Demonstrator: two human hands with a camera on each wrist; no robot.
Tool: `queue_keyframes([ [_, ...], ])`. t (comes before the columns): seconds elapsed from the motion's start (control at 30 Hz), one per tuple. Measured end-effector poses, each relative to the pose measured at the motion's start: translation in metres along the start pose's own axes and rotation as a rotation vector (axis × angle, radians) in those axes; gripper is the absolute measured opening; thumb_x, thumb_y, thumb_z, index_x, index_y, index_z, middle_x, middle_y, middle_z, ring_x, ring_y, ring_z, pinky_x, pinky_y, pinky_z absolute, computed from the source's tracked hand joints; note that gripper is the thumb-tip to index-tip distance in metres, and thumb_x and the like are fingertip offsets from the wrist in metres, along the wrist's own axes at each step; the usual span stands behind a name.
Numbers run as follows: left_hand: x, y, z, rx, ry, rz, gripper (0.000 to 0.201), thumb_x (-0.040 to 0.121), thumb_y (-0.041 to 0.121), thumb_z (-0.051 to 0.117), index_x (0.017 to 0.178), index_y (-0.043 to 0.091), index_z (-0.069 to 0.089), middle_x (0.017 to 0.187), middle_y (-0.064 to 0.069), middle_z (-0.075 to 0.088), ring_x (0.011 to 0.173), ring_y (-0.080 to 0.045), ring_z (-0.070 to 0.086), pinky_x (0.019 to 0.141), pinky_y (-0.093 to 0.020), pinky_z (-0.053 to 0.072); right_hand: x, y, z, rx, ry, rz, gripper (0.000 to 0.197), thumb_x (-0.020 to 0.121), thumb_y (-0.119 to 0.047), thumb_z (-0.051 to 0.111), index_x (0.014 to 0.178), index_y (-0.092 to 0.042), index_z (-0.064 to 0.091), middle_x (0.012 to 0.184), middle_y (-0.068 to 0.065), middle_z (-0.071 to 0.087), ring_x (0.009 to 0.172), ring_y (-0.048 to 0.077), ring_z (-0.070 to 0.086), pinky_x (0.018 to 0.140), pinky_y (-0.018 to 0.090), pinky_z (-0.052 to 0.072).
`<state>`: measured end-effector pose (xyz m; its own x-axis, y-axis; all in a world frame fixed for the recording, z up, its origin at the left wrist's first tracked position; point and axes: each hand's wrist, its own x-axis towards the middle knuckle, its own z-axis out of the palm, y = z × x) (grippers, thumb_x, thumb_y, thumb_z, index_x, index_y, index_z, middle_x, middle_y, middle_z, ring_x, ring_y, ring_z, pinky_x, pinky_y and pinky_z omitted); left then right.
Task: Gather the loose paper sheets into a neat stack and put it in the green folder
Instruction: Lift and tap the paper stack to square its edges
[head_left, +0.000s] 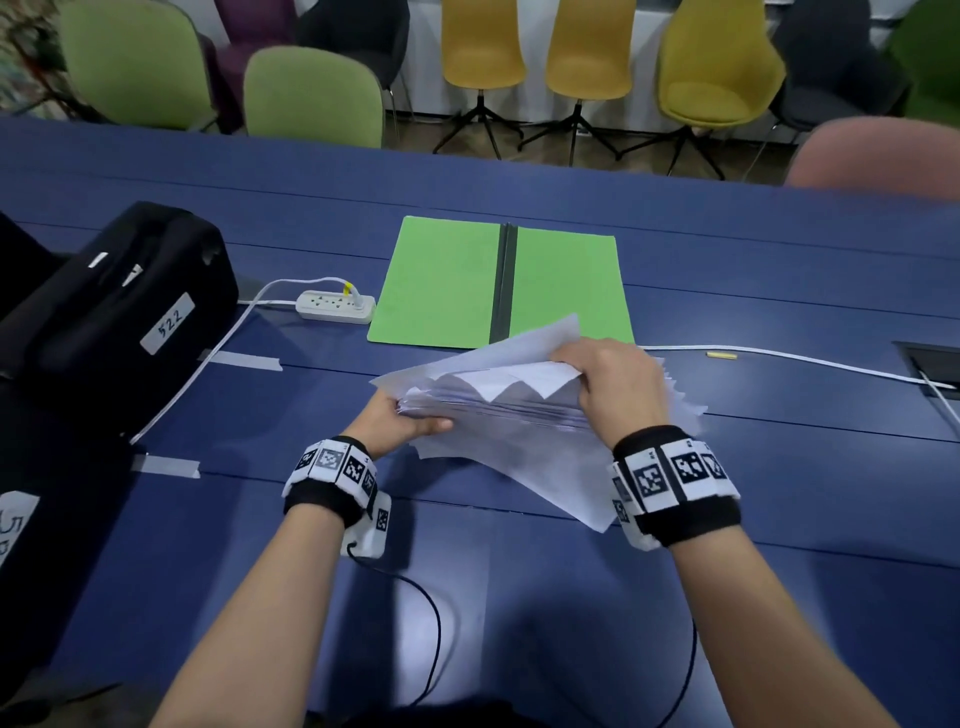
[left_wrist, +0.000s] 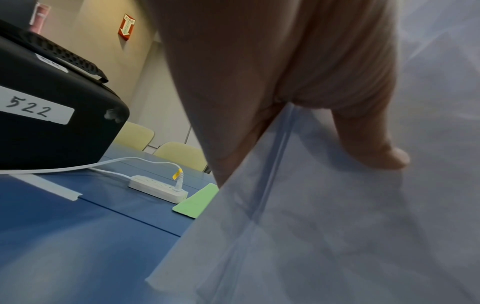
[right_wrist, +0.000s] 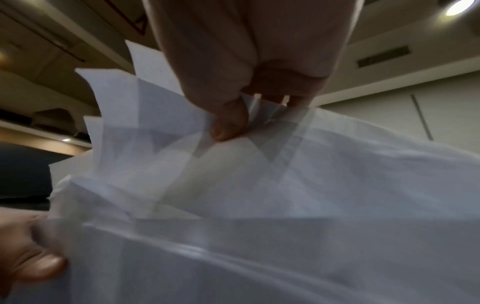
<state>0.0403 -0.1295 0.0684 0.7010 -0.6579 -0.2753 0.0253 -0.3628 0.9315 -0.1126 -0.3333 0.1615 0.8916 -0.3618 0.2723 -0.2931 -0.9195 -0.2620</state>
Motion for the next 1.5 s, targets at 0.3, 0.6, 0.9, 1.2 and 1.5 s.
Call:
queue_keyframes([
  [0.3,-0.003,0.008,0.003,0.049,0.029,0.05,0.034,0.071,-0.005,0.078,0.089,0.022,0.069,0.078,0.018,0.072,0.071,0.01,0.063,0.078,-0.014,0.051,0.005,-0.038,0.02,-0.045,0.047,-0.141,0.039,0.062,0.009,0.062,0.085,-0.021,0.071,0.08,-0.002,0.072,0.076,0.028,0.062,0.06,0.028,0.032],
  [0.6,-0.006,0.013,0.008,0.058,0.014,0.007,0.029,0.072,-0.003,0.077,0.081,0.023,0.068,0.067,0.024,0.07,0.065,0.011,0.063,0.069,-0.007,0.048,0.001,-0.039,0.021,-0.084,-0.172,-0.067,0.029,0.072,0.007,0.049,0.086,-0.014,0.064,0.089,0.006,0.065,0.091,0.029,0.059,0.057,0.032,0.037],
  [0.9,0.002,0.017,0.022,0.226,0.192,0.122,0.024,0.07,0.026,0.069,0.092,0.019,0.072,0.092,-0.004,0.074,0.092,-0.024,0.068,0.084,-0.036,0.054,-0.006,-0.026,-0.005,-0.014,0.008,-0.109,0.104,0.052,-0.07,0.071,0.141,-0.036,0.033,0.134,-0.004,0.048,0.123,0.02,0.042,0.107,0.04,0.028],
  [1.2,-0.02,0.09,0.007,0.496,0.333,0.167,0.028,0.08,0.023,0.07,0.053,0.02,0.06,0.051,0.001,0.049,0.059,-0.025,0.045,0.053,-0.028,0.033,-0.019,0.044,-0.014,0.549,-0.326,0.352,0.101,0.05,-0.041,0.09,0.136,-0.042,0.037,0.123,-0.01,0.059,0.117,0.016,0.055,0.098,0.032,0.044],
  [1.5,-0.014,0.122,0.0,0.494,0.418,0.369,0.03,0.067,0.039,0.078,0.088,0.018,0.07,0.076,0.0,0.07,0.079,-0.025,0.062,0.075,-0.036,0.051,-0.043,0.047,0.018,0.822,-0.307,0.539,0.024,0.079,-0.019,0.074,0.098,-0.017,0.06,0.079,-0.02,0.066,0.079,0.0,0.063,0.071,0.009,0.046],
])
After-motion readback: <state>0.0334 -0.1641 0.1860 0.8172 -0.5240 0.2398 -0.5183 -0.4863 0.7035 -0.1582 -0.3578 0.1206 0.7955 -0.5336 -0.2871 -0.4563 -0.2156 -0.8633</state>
